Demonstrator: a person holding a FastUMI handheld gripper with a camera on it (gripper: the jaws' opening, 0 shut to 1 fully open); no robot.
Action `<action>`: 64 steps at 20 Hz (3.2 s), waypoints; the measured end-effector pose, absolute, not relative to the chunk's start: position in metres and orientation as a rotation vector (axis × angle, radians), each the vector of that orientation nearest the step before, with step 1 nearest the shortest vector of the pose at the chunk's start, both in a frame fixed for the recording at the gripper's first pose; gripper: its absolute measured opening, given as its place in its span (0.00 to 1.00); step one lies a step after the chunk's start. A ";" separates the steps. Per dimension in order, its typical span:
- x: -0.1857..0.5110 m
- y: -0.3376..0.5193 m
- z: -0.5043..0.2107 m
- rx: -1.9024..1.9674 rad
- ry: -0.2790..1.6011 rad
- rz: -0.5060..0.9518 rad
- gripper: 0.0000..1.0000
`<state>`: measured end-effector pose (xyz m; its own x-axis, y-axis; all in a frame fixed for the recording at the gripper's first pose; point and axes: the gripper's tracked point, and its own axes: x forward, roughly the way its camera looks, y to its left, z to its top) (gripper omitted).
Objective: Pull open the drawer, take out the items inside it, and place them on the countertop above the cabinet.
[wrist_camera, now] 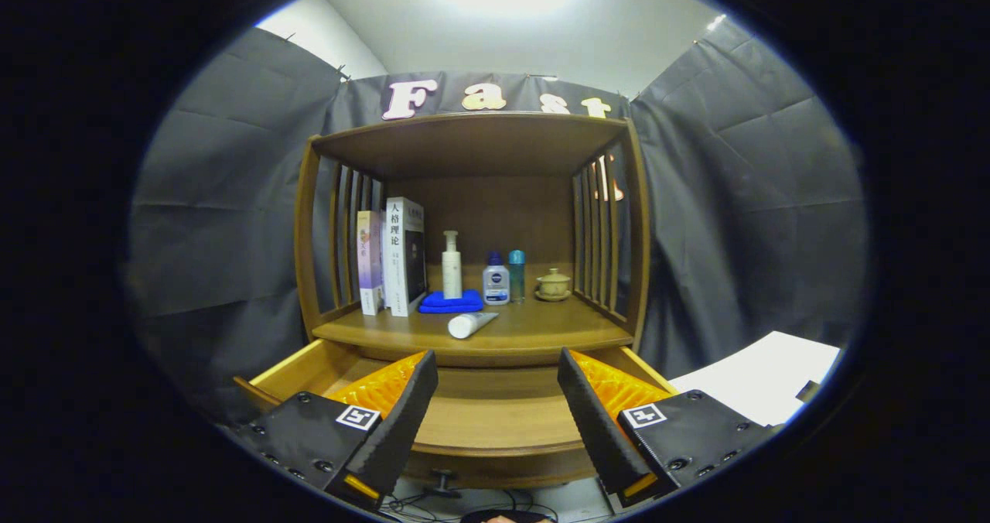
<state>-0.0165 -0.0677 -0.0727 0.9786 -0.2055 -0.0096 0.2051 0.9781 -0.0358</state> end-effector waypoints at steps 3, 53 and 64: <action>-0.027 -0.068 -0.089 -0.047 0.028 -0.216 0.98; 0.030 -0.015 -0.195 -0.067 0.173 -0.163 0.98; 0.092 -0.020 -0.197 -0.054 0.215 -0.184 0.98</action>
<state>0.0922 -0.0201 -0.1970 0.9602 -0.1873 -0.2074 0.1758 0.9817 -0.0728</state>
